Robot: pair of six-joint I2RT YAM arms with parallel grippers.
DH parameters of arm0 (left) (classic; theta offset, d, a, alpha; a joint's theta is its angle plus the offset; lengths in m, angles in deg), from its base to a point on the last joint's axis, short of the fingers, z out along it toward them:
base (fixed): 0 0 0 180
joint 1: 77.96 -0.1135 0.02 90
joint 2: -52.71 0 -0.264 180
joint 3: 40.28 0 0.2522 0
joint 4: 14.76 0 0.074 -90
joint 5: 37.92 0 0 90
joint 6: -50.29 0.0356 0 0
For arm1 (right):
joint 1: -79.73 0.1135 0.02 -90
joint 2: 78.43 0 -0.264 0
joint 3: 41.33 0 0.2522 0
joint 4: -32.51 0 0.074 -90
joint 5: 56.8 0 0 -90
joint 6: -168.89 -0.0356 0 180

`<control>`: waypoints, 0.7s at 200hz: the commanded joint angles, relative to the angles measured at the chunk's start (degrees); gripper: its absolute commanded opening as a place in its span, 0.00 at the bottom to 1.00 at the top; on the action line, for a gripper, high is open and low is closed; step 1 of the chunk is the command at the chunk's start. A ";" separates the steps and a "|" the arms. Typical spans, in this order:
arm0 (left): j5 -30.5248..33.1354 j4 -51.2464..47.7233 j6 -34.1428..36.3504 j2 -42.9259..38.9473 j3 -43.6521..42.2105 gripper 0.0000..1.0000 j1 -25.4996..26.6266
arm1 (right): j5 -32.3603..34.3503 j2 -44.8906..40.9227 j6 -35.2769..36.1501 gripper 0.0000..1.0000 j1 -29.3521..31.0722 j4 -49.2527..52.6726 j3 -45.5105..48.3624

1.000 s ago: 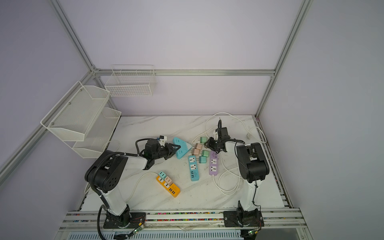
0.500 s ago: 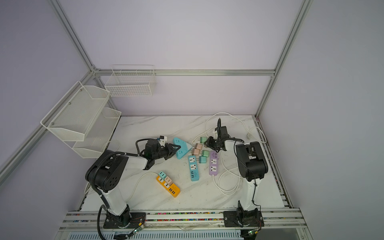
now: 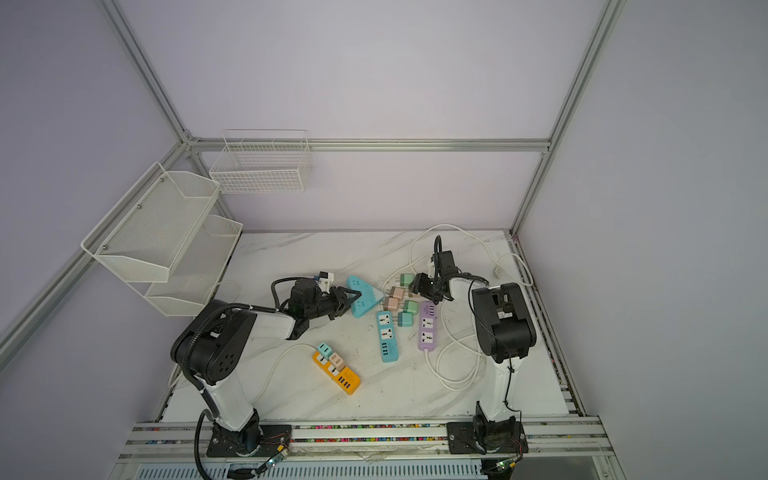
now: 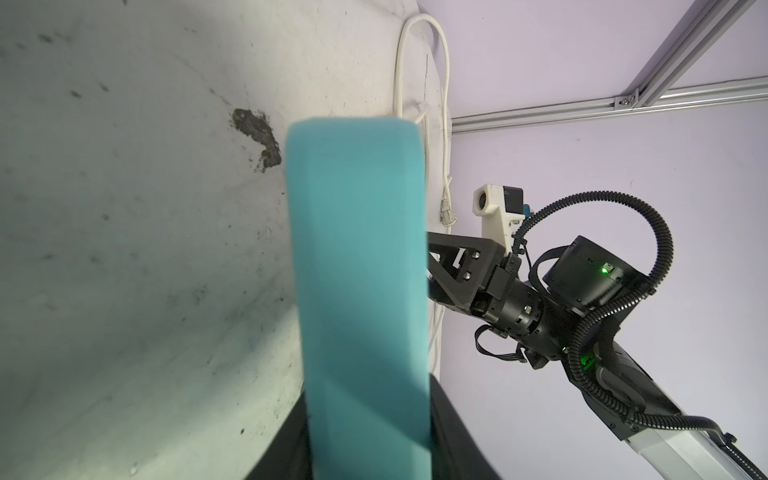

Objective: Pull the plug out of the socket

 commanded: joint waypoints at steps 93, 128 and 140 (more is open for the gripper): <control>1.06 -4.05 1.60 -3.22 0.07 0.57 -2.00 | 7.73 -11.73 4.46 0.67 1.77 9.95 -2.15; 1.45 -8.96 3.34 -3.93 -0.40 0.63 -3.26 | 11.22 -14.90 4.98 0.69 6.31 12.29 -2.17; 1.37 -10.00 3.91 -4.03 -0.33 0.64 -3.33 | 12.11 -15.79 4.98 0.70 8.07 12.65 -2.15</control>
